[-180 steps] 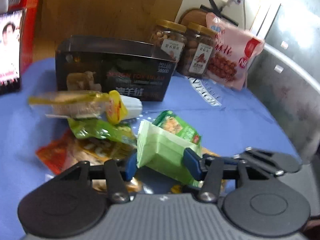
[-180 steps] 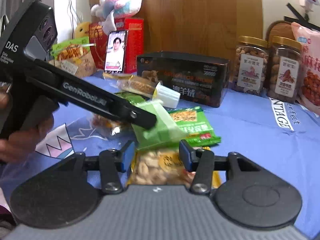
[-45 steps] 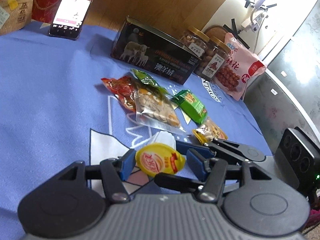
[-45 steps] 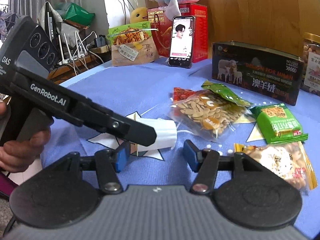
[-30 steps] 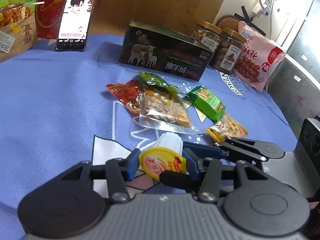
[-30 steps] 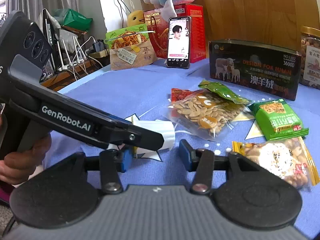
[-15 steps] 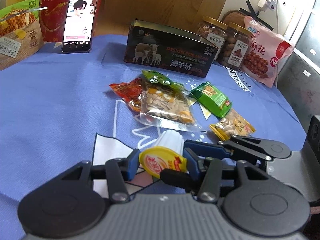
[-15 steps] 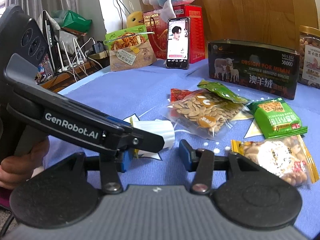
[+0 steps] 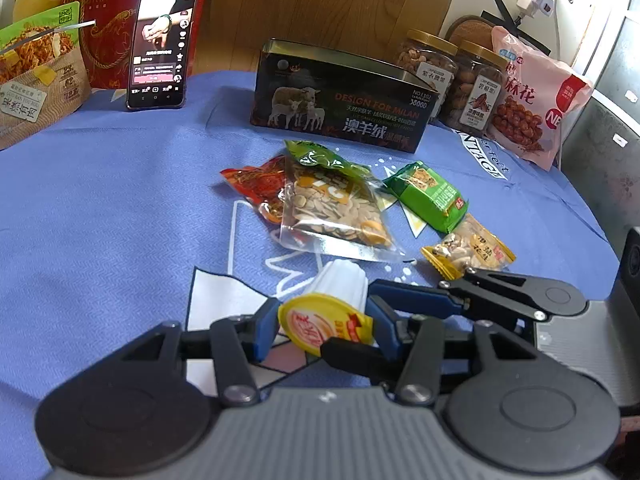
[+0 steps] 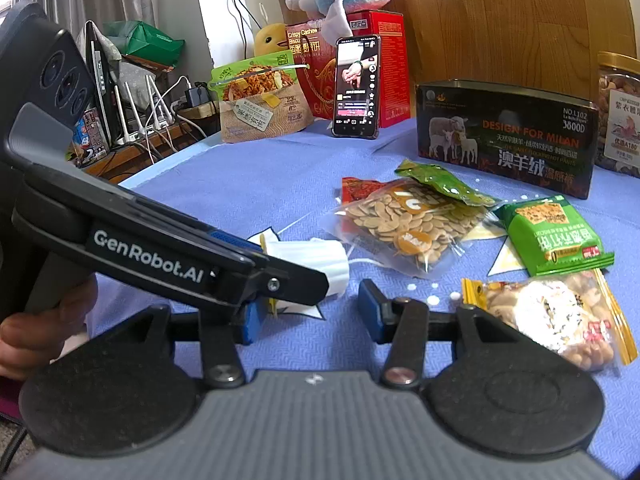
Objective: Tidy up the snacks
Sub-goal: 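Carry the white cup with the left tool into the black tin and release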
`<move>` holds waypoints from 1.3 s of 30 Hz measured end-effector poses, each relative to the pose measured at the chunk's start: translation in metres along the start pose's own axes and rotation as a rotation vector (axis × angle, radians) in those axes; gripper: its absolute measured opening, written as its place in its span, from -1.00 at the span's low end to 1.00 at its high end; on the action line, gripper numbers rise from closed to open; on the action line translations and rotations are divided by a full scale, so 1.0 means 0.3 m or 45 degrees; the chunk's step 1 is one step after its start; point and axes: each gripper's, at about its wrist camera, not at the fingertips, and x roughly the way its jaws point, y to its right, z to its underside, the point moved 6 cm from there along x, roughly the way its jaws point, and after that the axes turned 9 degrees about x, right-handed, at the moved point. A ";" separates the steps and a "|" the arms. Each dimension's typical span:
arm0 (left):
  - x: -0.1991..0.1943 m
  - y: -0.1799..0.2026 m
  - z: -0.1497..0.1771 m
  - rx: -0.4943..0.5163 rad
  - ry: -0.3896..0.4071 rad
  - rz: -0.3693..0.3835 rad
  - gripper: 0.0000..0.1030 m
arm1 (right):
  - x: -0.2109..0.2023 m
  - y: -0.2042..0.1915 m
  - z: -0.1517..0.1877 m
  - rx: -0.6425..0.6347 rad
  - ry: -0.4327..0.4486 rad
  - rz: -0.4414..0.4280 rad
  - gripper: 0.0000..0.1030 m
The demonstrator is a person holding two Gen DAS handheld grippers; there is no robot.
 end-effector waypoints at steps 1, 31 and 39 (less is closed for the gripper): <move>0.001 0.000 0.000 -0.001 0.000 0.000 -0.07 | 0.000 0.000 0.000 -0.001 0.000 0.000 0.02; 0.018 0.008 -0.529 0.162 0.365 0.172 -0.08 | -0.041 0.173 -0.446 -0.116 0.384 0.259 -0.11; 0.308 -0.068 -0.736 0.094 0.308 0.138 -0.05 | 0.151 0.375 -0.591 0.024 0.294 0.370 -0.09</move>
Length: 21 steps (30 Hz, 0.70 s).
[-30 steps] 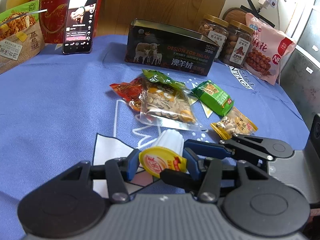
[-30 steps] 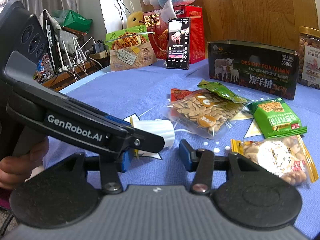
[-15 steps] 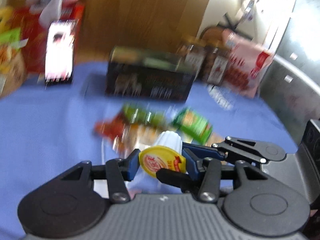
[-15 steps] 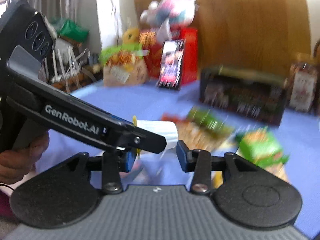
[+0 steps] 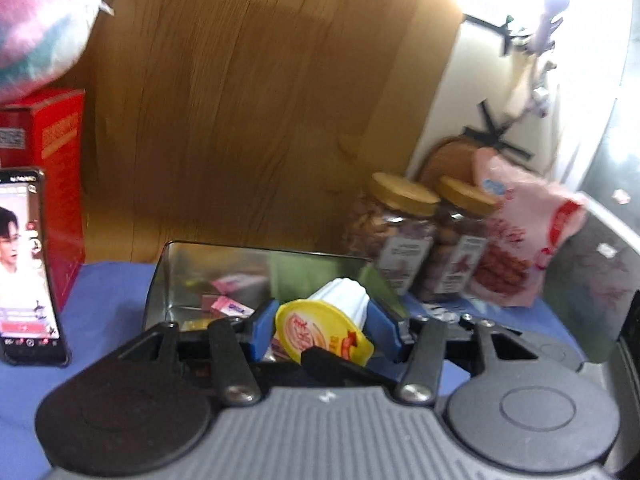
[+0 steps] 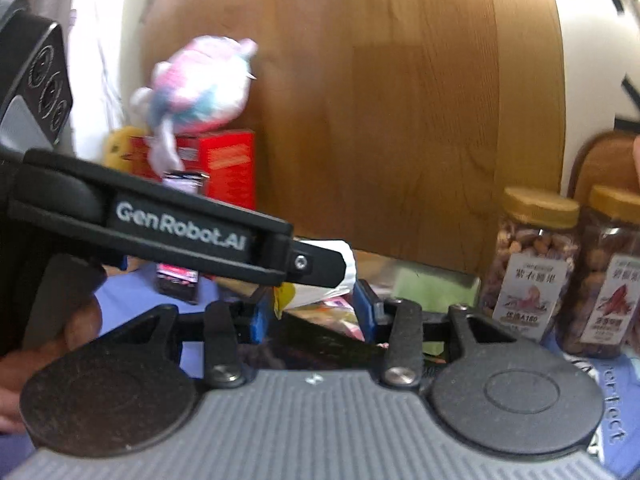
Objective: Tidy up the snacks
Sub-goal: 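Carry the white cup with the left tool into the black tin and release, then grasp the green snack bag with the left tool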
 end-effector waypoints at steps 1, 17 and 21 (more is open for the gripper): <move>0.020 -0.011 0.008 -0.004 -0.023 -0.013 -0.03 | 0.009 0.006 0.010 0.007 -0.009 0.018 -0.09; -0.101 -0.177 0.348 -0.363 -0.288 0.156 0.52 | -0.168 -0.087 0.329 0.047 -0.294 -0.161 -0.08; -0.067 -0.136 0.354 -0.401 -0.291 0.196 -0.32 | -0.140 -0.081 0.335 0.093 -0.300 -0.167 -0.23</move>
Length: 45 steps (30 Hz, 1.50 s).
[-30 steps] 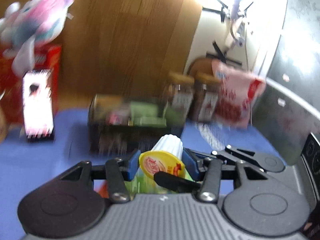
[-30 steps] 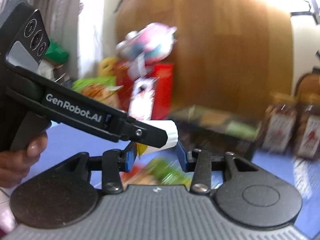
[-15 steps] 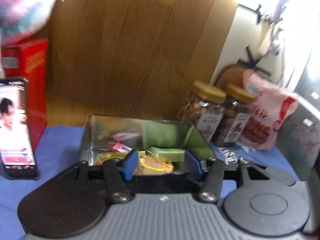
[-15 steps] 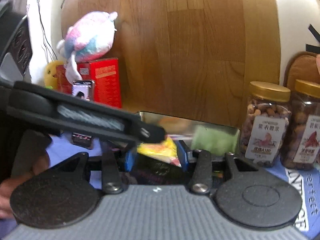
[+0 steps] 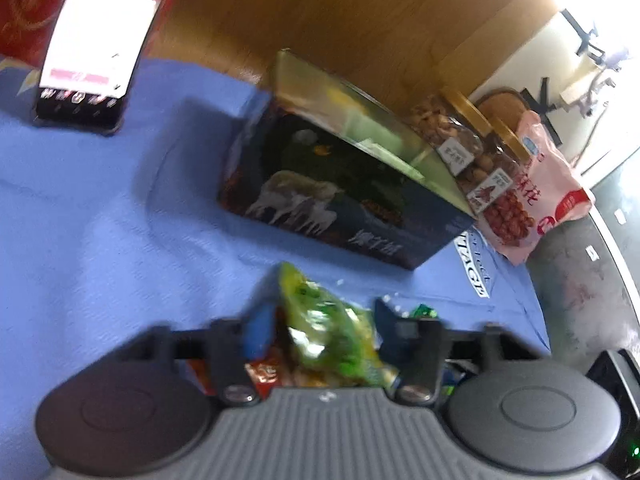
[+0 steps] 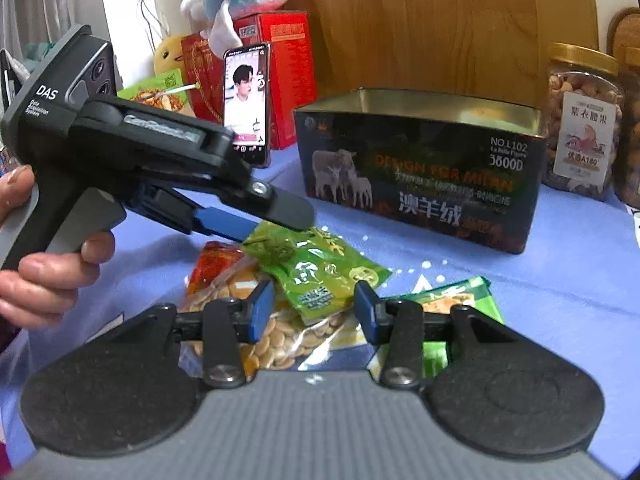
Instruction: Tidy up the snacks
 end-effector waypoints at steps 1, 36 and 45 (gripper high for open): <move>0.001 0.013 -0.001 0.021 0.000 -0.026 -0.52 | -0.004 0.006 -0.008 0.021 0.009 -0.014 -0.42; -0.426 -0.233 0.446 -0.459 0.173 0.182 -0.67 | -0.074 -0.356 0.265 0.035 -0.185 -0.318 -0.01; -0.428 -0.187 0.458 -0.391 0.150 0.225 -0.71 | -0.056 -0.376 0.282 -0.112 -0.047 -0.205 0.17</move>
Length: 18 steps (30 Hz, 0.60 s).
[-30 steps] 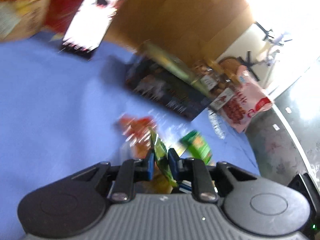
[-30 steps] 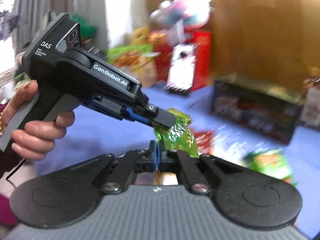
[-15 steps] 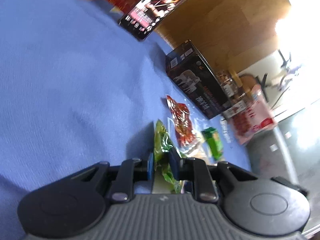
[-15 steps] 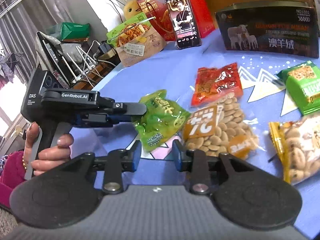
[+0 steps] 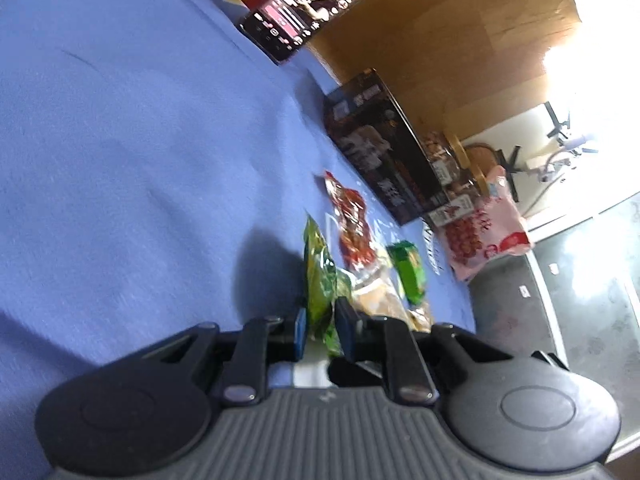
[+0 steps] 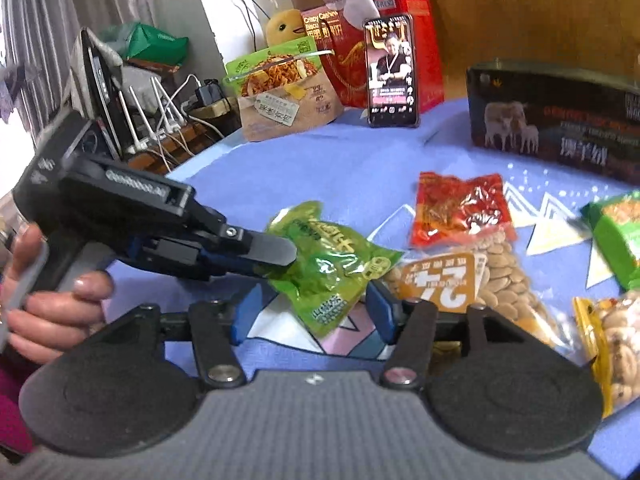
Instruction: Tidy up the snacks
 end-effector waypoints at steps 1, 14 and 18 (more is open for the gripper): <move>0.001 0.006 0.003 0.009 -0.001 0.001 -0.71 | 0.001 -0.004 0.001 -0.024 0.007 0.017 0.15; 0.022 0.131 -0.019 0.140 0.010 0.027 -0.73 | -0.048 -0.040 -0.028 -0.153 0.189 0.082 -0.95; 0.032 0.188 -0.060 0.203 0.015 0.040 -0.73 | -0.078 -0.036 -0.057 -0.164 0.273 0.115 -0.95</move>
